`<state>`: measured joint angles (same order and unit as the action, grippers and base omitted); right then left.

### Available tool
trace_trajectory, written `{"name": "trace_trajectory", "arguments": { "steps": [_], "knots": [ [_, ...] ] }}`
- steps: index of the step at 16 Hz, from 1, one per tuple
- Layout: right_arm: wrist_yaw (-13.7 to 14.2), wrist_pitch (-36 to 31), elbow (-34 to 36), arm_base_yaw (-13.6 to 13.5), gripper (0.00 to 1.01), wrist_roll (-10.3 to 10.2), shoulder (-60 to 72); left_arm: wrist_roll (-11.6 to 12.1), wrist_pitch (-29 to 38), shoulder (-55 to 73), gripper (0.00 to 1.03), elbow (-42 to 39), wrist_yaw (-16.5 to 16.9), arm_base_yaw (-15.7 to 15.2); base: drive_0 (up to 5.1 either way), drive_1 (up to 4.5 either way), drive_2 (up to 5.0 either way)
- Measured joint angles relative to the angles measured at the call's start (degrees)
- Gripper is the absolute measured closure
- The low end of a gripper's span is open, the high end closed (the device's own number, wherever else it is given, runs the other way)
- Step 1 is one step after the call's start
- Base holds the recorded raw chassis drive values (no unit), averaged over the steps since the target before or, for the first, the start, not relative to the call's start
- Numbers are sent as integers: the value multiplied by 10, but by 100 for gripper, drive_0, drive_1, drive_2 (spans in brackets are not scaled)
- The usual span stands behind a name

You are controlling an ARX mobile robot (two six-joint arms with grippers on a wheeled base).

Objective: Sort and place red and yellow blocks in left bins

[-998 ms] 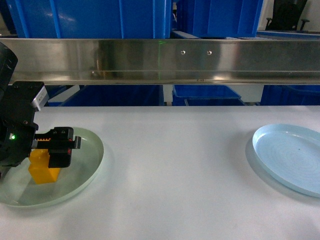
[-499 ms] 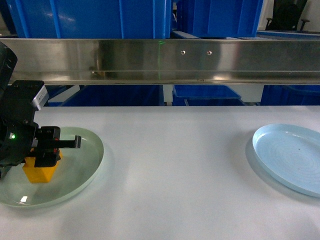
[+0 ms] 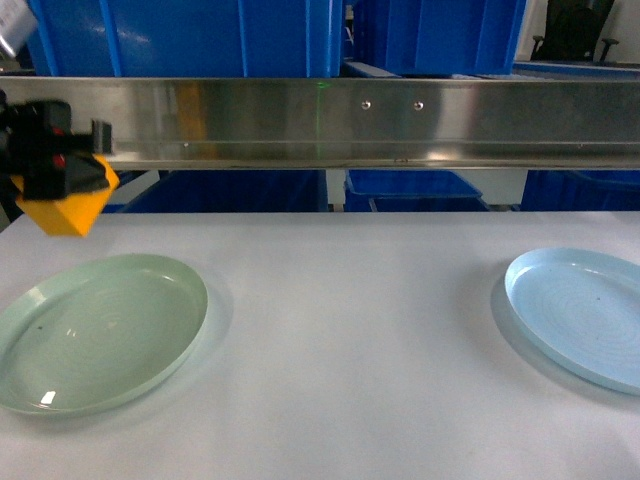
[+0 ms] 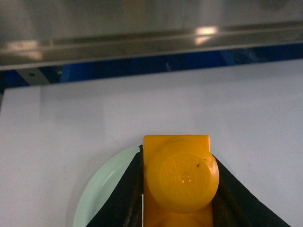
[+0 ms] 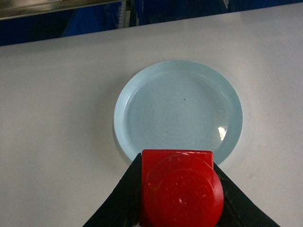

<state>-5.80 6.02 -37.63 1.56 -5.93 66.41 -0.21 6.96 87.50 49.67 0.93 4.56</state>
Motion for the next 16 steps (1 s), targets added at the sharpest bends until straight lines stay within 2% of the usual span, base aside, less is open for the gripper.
{"name": "trace_trajectory", "arguments": {
  "steps": [3, 7, 10, 14, 16],
  "knots": [
    [0, 0, 0, 0, 73, 0, 0, 16, -28, -63, 75, -2, 13, -26, 0, 0, 0],
    [0, 0, 0, 0, 73, 0, 0, 15, -88, -163, 75, -3, 34, -67, 0, 0, 0],
    [0, 0, 0, 0, 73, 0, 0, 8, -132, -210, 76, -2, 52, -73, 0, 0, 0],
    [0, 0, 0, 0, 73, 0, 0, 8, -157, -231, 76, 1, 63, -87, 0, 0, 0],
    [0, 0, 0, 0, 73, 0, 0, 12, -159, -232, 76, 0, 64, -79, 0, 0, 0]
  ]
}}
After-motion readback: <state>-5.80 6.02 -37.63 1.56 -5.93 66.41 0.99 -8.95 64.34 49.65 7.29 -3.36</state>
